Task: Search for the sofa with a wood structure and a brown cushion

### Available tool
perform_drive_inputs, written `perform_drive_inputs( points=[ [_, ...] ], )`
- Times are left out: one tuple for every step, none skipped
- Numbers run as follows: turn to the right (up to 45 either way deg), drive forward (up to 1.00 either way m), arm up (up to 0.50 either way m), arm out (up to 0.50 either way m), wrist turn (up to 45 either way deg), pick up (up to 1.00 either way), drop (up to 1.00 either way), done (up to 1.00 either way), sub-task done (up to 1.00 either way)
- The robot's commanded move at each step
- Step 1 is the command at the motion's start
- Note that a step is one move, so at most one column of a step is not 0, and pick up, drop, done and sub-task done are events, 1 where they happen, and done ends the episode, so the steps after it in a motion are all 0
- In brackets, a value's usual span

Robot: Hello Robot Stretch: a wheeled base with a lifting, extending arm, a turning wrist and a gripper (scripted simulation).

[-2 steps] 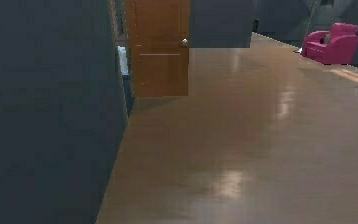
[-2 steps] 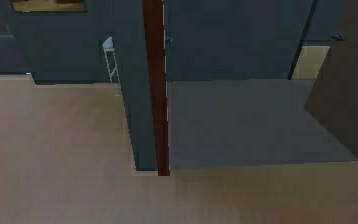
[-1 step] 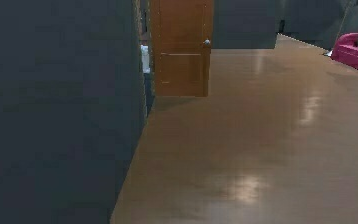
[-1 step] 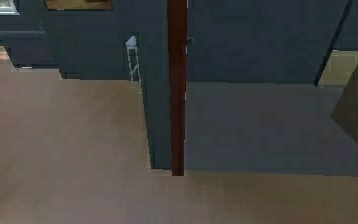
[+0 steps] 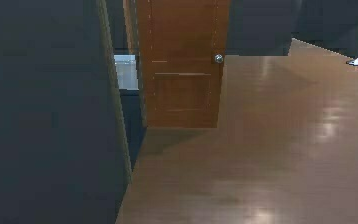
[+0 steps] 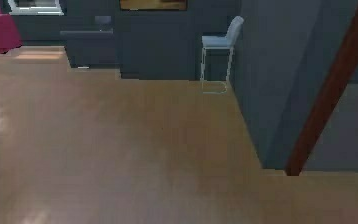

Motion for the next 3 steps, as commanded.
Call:
perform_drive_inputs(
  points=[
    [0.0, 1.0, 0.0, 0.0, 0.0, 0.0, 0.0, 0.0, 0.0],
    [0.0, 0.75, 0.0, 0.0, 0.0, 0.0, 0.0, 0.0, 0.0],
    [-45.0, 0.0, 0.0, 0.0, 0.0, 0.0, 0.0, 0.0, 0.0]
  ],
)
